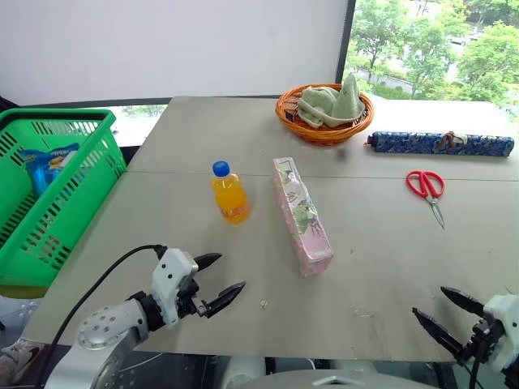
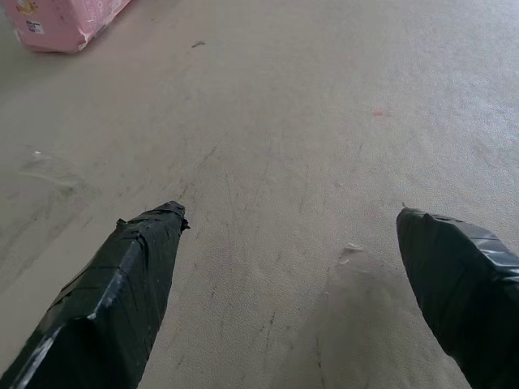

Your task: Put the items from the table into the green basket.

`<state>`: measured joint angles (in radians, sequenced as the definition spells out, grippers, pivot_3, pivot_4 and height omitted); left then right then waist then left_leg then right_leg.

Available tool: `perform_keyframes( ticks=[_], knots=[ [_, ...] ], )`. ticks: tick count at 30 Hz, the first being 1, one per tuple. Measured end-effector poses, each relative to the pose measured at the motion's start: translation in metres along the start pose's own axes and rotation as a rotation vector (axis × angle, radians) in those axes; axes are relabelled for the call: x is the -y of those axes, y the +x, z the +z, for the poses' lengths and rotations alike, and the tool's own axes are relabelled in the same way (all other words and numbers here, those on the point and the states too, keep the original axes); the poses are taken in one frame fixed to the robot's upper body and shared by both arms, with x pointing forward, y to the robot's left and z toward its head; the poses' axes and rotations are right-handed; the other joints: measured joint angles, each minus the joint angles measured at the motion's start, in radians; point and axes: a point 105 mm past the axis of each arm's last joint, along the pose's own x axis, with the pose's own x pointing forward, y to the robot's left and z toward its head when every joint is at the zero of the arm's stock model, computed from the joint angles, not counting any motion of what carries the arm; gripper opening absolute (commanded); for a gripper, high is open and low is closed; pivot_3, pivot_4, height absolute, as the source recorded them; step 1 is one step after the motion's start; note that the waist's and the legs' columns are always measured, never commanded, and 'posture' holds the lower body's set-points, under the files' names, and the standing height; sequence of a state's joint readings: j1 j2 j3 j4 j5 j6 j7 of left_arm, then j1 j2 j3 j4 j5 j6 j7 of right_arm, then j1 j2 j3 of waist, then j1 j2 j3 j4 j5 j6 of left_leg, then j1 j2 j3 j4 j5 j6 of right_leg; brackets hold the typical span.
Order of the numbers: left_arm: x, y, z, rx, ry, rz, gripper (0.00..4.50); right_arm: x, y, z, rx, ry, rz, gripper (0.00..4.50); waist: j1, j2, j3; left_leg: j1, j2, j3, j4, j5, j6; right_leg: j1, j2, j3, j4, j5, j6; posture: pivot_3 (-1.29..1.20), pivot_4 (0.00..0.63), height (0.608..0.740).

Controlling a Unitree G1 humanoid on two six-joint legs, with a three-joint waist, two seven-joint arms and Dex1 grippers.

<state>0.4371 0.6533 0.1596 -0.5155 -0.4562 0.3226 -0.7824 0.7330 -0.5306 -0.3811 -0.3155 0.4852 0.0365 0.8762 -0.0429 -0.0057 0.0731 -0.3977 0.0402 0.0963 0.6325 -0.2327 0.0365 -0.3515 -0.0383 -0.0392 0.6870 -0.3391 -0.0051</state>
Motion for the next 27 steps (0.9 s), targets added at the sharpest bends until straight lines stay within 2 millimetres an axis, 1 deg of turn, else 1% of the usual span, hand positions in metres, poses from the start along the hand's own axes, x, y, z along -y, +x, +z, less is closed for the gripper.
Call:
perform_keyframes(
  ticks=[2, 4, 6, 12, 16, 20, 23, 25, 27],
  knots=[
    [0.0, 0.0, 0.0, 0.003, -0.008, -0.003, 4.47, 0.0, 0.0, 0.001, 0.003, 0.0, 0.004, 4.5, 0.0, 0.0, -0.001, 0.0, 0.0, 0.0, 0.0, 0.0, 0.0, 0.0, 0.0, 0.0, 0.0, 0.0, 0.0, -0.13, 0.038, 0.74],
    [-0.008, -0.005, 0.0, 0.001, -0.035, 0.017, 4.47, 0.001, 0.005, 0.006, 0.029, -0.009, 0.021, 4.5, -0.002, 0.0, -0.001, 0.0, 0.0, 0.0, 0.0, 0.0, 0.0, 0.0, 0.001, 0.0, 0.001, 0.0, 0.0, -0.13, 0.033, 0.74],
    [-0.017, -0.008, 0.005, 0.014, -0.039, 0.047, 4.47, 0.002, 0.01, 0.013, 0.058, -0.02, 0.034, 4.5, -0.002, 0.0, -0.003, 0.001, 0.0, 0.0, 0.0, 0.0, 0.001, 0.0, 0.001, 0.0, 0.001, 0.0, 0.001, -0.13, 0.033, 0.74],
    [-0.015, -0.011, 0.002, 0.004, -0.044, 0.033, 4.47, -0.001, 0.015, 0.016, 0.077, -0.02, 0.062, 4.5, 0.001, -0.005, -0.008, 0.0, 0.0, 0.0, 0.0, 0.002, 0.004, 0.0, 0.001, 0.0, 0.001, 0.0, 0.001, -0.12, 0.023, 0.74],
    [-0.017, -0.009, 0.007, 0.025, -0.03, 0.037, 4.47, -0.002, 0.017, 0.016, 0.08, -0.021, 0.07, 4.5, 0.0, -0.006, -0.012, 0.001, 0.0, 0.001, 0.0, 0.002, 0.003, 0.0, 0.001, 0.0, 0.001, 0.001, 0.001, -0.12, 0.02, 0.74],
    [-0.026, -0.004, 0.012, 0.062, 0.0, 0.089, 4.47, -0.005, 0.018, 0.02, 0.108, -0.006, 0.108, 4.5, 0.0, -0.006, -0.018, 0.001, 0.0, 0.001, 0.001, 0.002, 0.004, 0.001, 0.001, 0.0, 0.001, 0.001, 0.001, -0.12, 0.012, 0.74],
    [-0.043, 0.009, 0.022, 0.121, 0.026, 0.19, 4.47, -0.011, 0.021, 0.036, 0.17, 0.003, 0.177, 4.5, 0.001, -0.005, -0.021, 0.002, 0.0, 0.001, 0.002, 0.003, 0.004, 0.002, 0.001, 0.0, 0.003, 0.001, 0.001, -0.13, 0.009, 0.74],
    [-0.049, 0.025, 0.03, 0.156, -0.016, 0.252, 4.47, -0.02, 0.024, 0.063, 0.24, -0.024, 0.277, 4.5, -0.001, -0.005, -0.024, 0.002, 0.0, 0.001, 0.004, 0.003, 0.004, 0.002, 0.001, 0.001, 0.006, 0.001, 0.002, -0.14, 0.004, 0.74],
    [-0.052, 0.034, 0.035, 0.166, -0.009, 0.29, 4.47, -0.027, 0.024, 0.08, 0.276, -0.049, 0.331, 4.5, -0.001, -0.006, -0.025, 0.003, 0.0, 0.001, 0.005, 0.003, 0.004, 0.003, 0.002, 0.001, 0.007, 0.001, 0.002, -0.14, 0.0, 0.74]
  ],
)
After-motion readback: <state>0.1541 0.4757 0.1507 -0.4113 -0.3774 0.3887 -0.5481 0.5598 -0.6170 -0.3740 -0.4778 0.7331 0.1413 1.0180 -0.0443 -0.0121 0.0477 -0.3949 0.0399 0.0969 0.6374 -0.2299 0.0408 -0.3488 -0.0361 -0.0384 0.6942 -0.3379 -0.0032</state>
